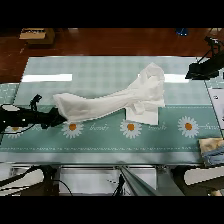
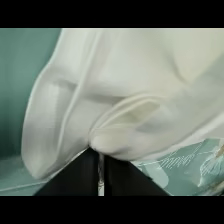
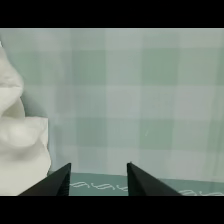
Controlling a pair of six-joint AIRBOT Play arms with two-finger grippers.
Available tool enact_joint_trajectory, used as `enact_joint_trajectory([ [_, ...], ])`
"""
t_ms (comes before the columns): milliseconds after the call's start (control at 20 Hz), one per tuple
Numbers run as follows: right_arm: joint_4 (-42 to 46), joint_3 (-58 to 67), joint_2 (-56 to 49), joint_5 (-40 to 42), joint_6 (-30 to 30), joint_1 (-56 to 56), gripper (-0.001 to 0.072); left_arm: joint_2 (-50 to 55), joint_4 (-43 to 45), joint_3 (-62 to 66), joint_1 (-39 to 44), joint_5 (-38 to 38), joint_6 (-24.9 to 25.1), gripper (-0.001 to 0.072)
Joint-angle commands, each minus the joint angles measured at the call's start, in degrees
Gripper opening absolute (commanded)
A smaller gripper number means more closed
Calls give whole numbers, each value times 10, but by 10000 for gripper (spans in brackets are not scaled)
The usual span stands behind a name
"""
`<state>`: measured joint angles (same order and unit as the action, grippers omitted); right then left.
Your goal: Fold the shirts.
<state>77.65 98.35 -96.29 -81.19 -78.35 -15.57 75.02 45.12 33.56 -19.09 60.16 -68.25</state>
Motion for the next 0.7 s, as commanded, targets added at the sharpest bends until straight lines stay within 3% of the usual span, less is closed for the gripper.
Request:
enact_joint_trajectory([
  [0,8,0,0,-5,0,0,453,5,-2,0,17,15,16,20],
  [200,31,0,-1,-8,0,-4,454,3,-1,0,6,54,26,19],
  [250,23,-2,-3,-11,1,-7,472,1,-1,0,4,61,26,19],
  [300,17,-9,-5,-10,2,-9,558,-2,-2,0,1,67,26,19],
  [350,9,-22,-6,-8,5,-12,575,-5,-2,0,0,73,26,19],
  [650,-219,-145,-21,59,99,-41,581,-33,-27,2,-2,85,31,19],
])
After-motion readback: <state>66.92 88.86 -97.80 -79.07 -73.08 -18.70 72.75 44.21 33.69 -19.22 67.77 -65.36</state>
